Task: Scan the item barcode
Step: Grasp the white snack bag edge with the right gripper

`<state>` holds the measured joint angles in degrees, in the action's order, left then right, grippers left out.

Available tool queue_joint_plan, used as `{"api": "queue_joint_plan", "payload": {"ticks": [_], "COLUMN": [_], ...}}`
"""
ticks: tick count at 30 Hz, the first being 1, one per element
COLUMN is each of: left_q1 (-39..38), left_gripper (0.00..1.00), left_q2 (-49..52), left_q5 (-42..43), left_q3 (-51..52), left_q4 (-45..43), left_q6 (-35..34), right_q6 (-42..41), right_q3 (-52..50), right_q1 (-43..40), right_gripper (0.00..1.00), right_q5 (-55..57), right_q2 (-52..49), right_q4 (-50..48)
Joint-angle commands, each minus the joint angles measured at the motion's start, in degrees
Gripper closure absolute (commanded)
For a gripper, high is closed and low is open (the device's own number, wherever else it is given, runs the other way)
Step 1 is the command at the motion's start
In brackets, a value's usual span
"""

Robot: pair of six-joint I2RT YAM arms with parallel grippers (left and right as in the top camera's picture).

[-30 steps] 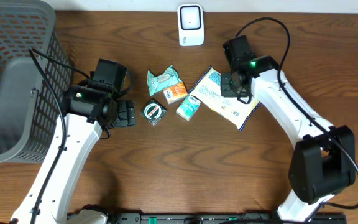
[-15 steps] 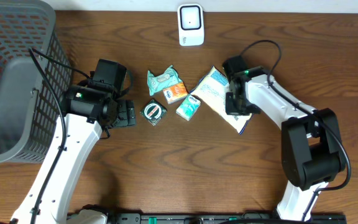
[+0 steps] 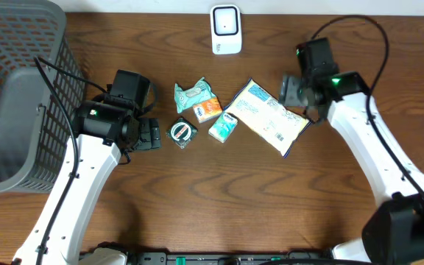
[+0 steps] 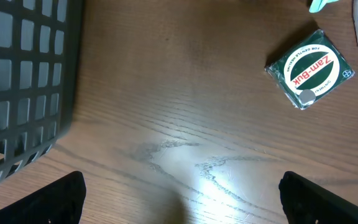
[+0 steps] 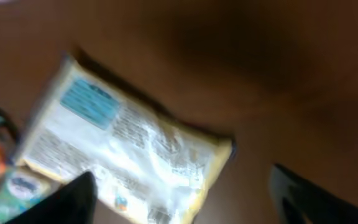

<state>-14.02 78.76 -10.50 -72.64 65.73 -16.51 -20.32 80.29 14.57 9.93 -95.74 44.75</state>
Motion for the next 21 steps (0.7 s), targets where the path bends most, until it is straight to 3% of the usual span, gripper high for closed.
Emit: {"api": "queue_joint_plan", "payload": {"ticks": [1,4,12,16,21], "left_q1": [0.2,0.2,0.2,0.2,0.2], "left_gripper": [0.02,0.02,0.02,0.02,0.02], "left_q2": [0.2,0.2,0.2,0.2,0.2], "left_q5": [-0.7,-0.7,-0.7,-0.7,-0.7], "left_q3": [0.1,0.1,0.1,0.1,0.1], "left_q4": [0.2,0.2,0.2,0.2,0.2], "left_q6": [-0.1,-0.1,-0.1,-0.1,-0.1], "right_q6": [9.2,17.7,19.0,27.2,34.1], "right_q3": [0.0,0.0,0.0,0.0,0.0], "right_q1": [-0.4,-0.5,-0.5,-1.1,-5.4], "right_gripper": [0.02,0.01,0.01,0.01,0.01], "right_q5": [-0.7,-5.7,-5.3,-6.9,-25.4], "right_q2": [-2.3,-5.0,-8.7,-11.6,-18.0], "right_q4": [-2.7,-5.4,-5.7,-9.2,-9.0]}}
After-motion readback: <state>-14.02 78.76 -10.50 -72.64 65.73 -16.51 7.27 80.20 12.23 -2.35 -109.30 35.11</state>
